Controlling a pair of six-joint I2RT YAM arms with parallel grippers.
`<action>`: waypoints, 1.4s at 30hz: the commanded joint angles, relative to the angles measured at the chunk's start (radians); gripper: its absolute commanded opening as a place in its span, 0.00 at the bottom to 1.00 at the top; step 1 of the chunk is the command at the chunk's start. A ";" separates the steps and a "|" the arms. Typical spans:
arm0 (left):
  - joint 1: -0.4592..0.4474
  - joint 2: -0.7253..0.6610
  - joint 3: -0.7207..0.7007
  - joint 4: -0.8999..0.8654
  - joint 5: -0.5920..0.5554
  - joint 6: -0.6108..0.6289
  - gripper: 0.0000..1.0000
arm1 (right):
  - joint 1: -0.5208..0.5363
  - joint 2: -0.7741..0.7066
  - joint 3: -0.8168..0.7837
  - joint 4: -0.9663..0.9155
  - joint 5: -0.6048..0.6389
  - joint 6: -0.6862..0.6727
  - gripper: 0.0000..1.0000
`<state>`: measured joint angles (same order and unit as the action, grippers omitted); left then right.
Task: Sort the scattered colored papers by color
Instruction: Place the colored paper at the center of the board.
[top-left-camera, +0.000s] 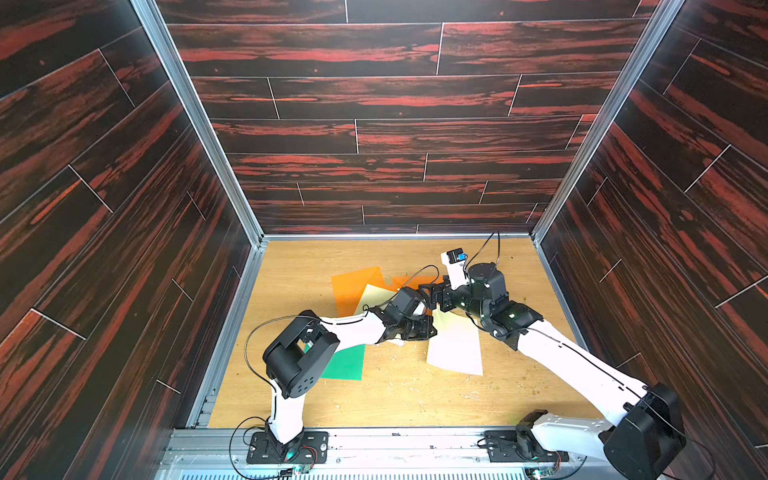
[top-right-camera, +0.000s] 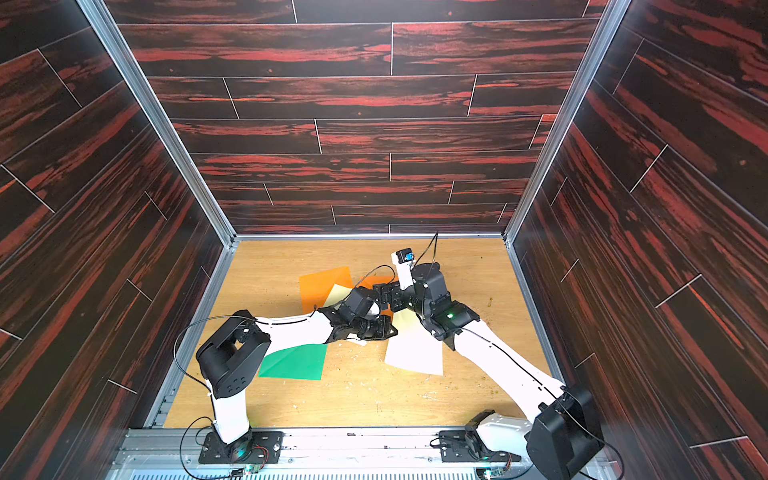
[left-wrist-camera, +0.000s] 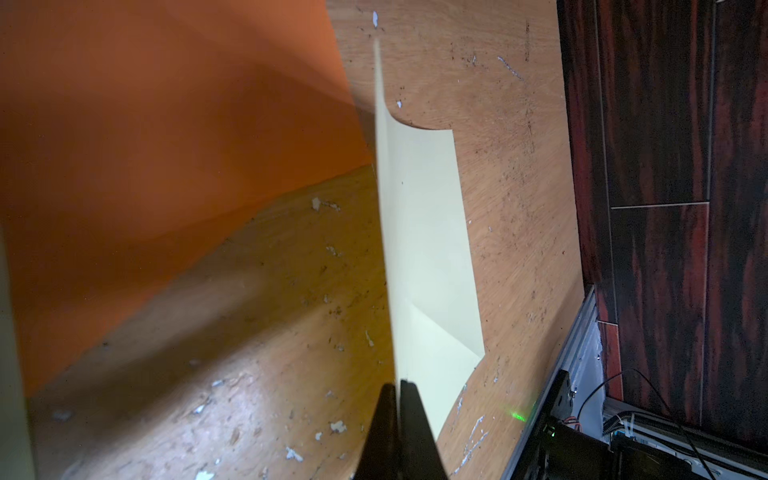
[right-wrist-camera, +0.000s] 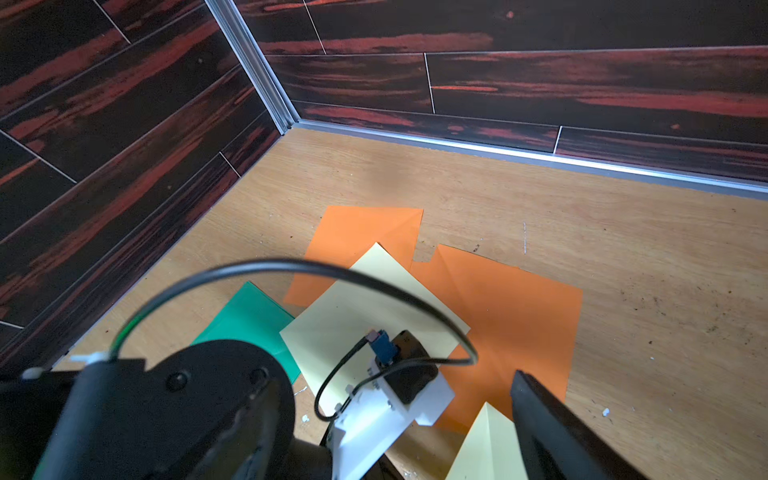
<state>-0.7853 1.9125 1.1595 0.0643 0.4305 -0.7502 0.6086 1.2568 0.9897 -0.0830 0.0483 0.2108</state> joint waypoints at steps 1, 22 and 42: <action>0.007 0.009 0.006 0.017 0.019 0.000 0.00 | 0.002 -0.031 -0.025 -0.008 0.003 -0.008 0.91; -0.041 -0.080 -0.236 0.099 -0.033 -0.149 0.00 | 0.000 -0.083 0.016 -0.021 0.330 0.065 0.92; -0.089 -0.191 -0.418 0.099 -0.187 -0.233 0.00 | -0.007 0.049 -0.043 0.024 0.308 0.094 0.92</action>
<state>-0.8726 1.7641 0.7647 0.2192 0.2947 -0.9821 0.6048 1.2987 0.9630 -0.0799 0.3576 0.2955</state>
